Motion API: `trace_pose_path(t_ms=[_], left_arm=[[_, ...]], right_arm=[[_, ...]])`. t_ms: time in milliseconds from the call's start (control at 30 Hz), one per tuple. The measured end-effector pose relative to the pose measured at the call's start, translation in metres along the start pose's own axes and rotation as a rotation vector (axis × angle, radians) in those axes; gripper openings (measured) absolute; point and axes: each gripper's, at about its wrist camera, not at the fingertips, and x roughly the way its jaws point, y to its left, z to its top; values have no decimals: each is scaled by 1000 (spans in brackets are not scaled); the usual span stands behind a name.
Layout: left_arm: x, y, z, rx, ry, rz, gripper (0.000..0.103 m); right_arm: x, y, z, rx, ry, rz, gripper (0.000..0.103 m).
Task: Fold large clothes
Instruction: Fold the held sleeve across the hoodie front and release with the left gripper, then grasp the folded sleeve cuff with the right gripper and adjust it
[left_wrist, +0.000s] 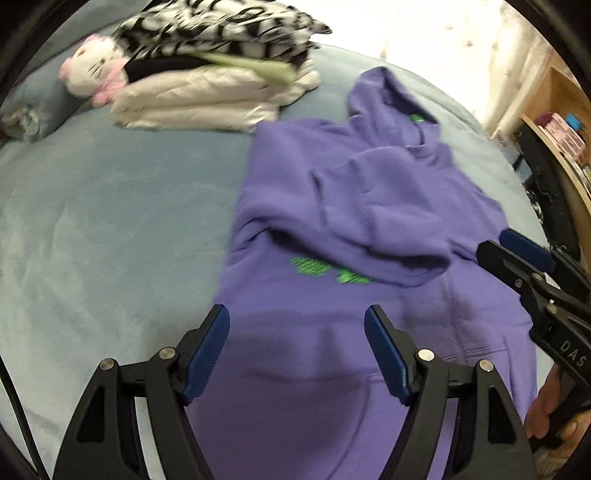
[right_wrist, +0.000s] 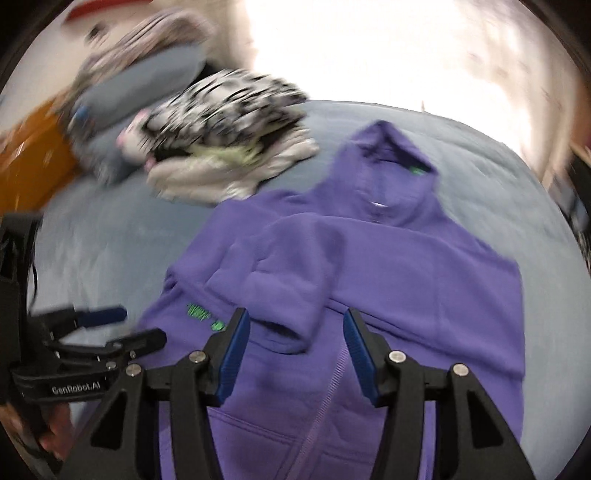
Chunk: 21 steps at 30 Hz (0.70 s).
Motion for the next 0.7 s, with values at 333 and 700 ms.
trace_pose_path(t_ms=[333, 700], left_arm=[[1, 27, 0, -69, 0, -5, 74], [10, 58, -3, -147, 23, -14, 74]], right_arm=[[70, 49, 21, -216, 111, 62, 53], [136, 64, 23, -321, 233, -22, 54]])
